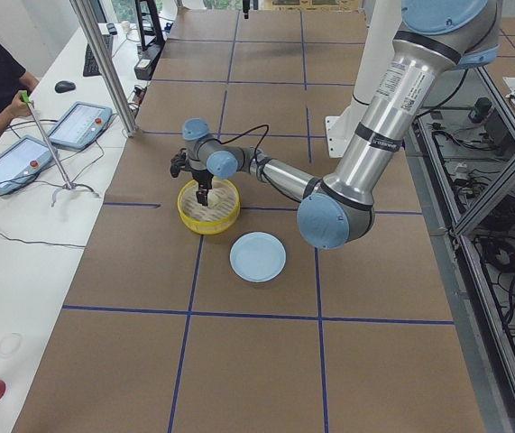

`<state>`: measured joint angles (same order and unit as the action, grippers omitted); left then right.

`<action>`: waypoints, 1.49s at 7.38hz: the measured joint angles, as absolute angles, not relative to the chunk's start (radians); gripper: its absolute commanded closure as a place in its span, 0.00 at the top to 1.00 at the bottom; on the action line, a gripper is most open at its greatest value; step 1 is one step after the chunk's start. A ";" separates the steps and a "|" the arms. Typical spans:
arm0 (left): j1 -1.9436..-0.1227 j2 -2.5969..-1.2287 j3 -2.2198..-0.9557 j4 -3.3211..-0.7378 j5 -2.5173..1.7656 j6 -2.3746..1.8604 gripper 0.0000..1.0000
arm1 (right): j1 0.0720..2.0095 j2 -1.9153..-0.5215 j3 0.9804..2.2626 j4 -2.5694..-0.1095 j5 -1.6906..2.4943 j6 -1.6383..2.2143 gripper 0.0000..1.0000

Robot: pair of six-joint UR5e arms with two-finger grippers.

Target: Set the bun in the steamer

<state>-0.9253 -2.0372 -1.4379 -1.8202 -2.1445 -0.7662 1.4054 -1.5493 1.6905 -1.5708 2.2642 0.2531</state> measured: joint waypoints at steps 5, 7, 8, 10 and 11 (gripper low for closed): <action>-1.005 -1.968 -1.624 -1.802 -2.162 -0.772 1.00 | 1.407 -1.549 1.690 -1.571 2.264 0.253 1.00; -1.145 -1.910 -1.689 -1.752 -2.222 -0.741 1.00 | 1.407 -1.549 1.690 -1.571 2.264 0.253 1.00; -1.227 -1.859 -1.704 -1.726 -2.244 -0.641 1.00 | 1.407 -1.549 1.690 -1.571 2.264 0.253 1.00; -1.367 -1.706 -1.701 -1.708 -2.265 -0.315 1.00 | 1.406 -1.549 1.690 -1.571 2.264 0.253 1.00; -1.440 -1.627 -1.691 -1.708 -2.264 -0.195 1.00 | 1.406 -1.549 1.690 -1.571 2.264 0.253 1.00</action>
<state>-1.4404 -1.6266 -1.6907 -1.7081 -2.2644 -0.1946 1.4063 -1.5493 1.6905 -1.5708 2.2642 0.2531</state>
